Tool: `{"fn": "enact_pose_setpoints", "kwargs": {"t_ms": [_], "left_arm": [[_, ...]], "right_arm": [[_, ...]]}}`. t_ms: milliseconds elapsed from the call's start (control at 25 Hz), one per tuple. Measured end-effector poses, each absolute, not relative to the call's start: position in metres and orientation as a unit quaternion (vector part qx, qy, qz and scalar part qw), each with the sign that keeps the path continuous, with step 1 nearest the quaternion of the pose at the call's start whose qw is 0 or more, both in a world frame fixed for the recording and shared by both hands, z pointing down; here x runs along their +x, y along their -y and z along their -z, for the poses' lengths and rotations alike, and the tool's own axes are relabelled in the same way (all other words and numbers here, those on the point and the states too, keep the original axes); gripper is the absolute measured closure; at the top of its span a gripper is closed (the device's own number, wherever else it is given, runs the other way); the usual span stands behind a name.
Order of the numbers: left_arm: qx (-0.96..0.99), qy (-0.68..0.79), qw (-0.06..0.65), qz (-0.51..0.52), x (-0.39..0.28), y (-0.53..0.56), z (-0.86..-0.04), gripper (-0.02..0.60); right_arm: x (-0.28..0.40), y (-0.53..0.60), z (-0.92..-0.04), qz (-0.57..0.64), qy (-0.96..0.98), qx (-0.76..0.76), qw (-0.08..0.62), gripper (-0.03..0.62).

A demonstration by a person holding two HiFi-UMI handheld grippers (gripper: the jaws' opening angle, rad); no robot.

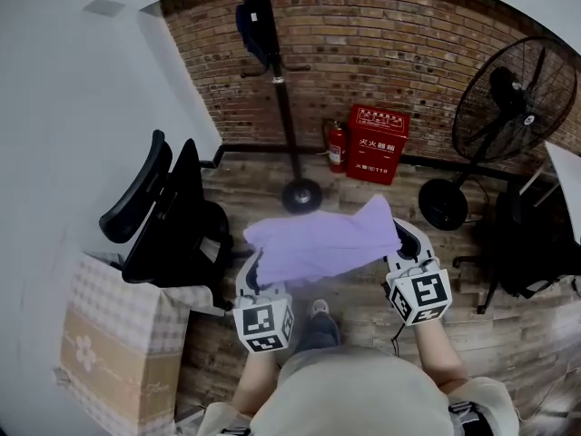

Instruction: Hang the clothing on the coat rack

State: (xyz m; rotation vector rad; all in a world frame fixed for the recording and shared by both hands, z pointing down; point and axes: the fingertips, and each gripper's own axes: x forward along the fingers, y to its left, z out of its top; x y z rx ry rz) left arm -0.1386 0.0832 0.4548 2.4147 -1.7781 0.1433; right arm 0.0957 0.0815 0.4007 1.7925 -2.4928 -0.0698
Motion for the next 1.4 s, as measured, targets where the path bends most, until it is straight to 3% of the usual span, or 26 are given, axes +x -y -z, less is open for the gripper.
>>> {"fn": "enact_pose_setpoints", "kwargs": {"t_ms": [1400], "left_arm": [[0.825,0.562,0.041,-0.051,-0.153,0.202,-0.437,0.506]], "right_arm": [[0.083,0.191,-0.384,0.04,0.793,0.607,0.032,0.577]]}}
